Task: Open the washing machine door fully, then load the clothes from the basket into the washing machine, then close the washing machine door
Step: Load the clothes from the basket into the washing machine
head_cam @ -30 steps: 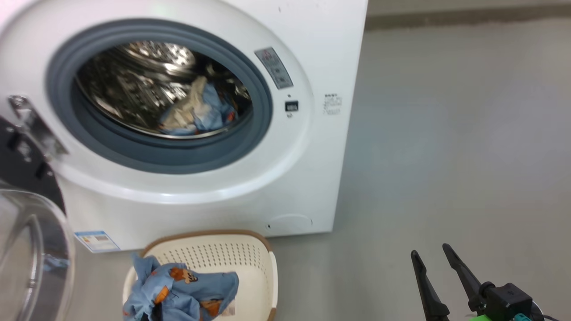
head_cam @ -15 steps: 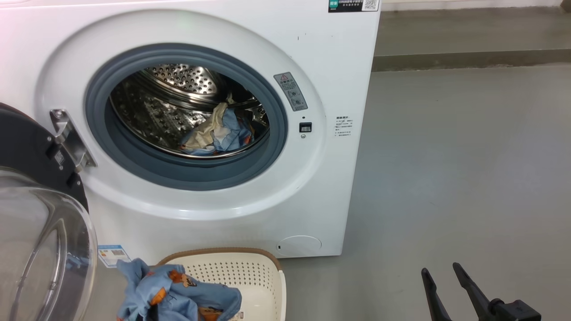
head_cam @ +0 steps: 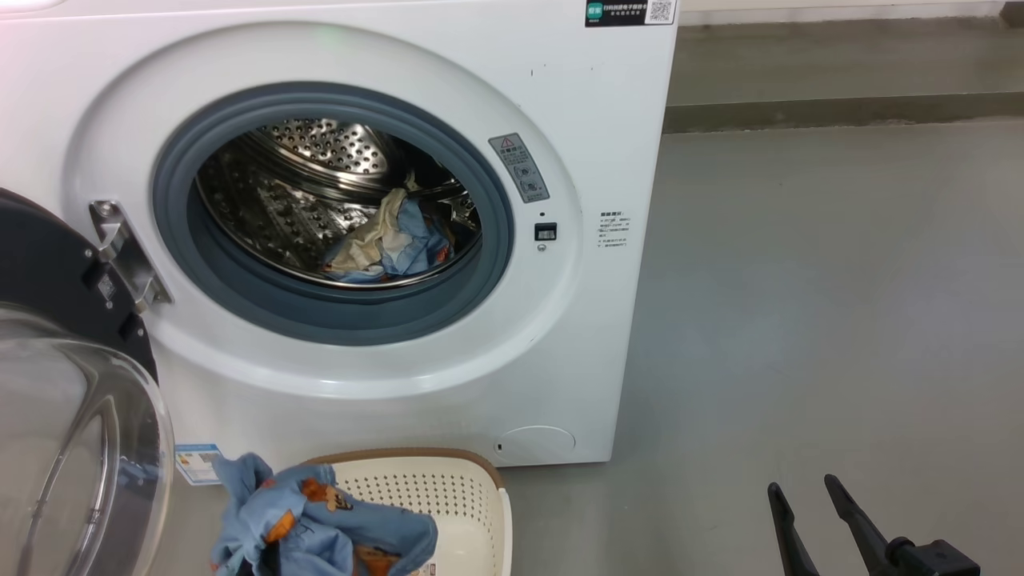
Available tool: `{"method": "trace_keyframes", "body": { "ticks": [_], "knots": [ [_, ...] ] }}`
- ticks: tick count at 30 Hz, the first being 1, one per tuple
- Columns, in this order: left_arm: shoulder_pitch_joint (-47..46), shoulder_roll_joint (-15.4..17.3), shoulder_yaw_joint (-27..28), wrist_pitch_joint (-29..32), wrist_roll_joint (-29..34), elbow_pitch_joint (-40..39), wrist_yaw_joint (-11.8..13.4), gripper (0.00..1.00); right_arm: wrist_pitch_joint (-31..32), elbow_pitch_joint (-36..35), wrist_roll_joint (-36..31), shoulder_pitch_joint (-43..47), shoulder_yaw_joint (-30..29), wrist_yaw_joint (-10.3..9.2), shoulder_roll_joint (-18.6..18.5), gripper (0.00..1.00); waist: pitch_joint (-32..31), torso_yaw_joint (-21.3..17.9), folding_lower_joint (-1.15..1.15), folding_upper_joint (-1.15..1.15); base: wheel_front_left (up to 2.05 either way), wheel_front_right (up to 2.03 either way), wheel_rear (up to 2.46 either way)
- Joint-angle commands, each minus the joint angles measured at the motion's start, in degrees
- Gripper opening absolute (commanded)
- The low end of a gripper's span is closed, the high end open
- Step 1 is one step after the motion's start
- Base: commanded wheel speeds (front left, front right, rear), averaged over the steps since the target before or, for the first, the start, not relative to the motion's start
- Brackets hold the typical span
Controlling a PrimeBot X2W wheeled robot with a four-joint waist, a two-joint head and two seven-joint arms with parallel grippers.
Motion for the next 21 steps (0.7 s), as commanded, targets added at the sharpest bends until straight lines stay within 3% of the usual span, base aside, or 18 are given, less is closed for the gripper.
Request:
{"method": "trace_keyframes", "body": {
  "ticks": [1,21],
  "knots": [
    [-1.3,0.6,1.6,-0.1,0.5,-1.9,0.6,0.00,-0.3,-1.1,0.3,-0.9,1.0,0.09,-0.9,1.00,0.0,-0.1,0.00,0.00,0.00,0.00,0.00],
    [-0.8,1.0,1.7,-0.2,-0.2,-2.7,1.4,0.00,-0.3,-1.3,0.2,-1.4,1.2,0.09,-0.7,1.00,0.4,-1.3,0.00,0.00,0.00,0.00,0.00]
  ]
}}
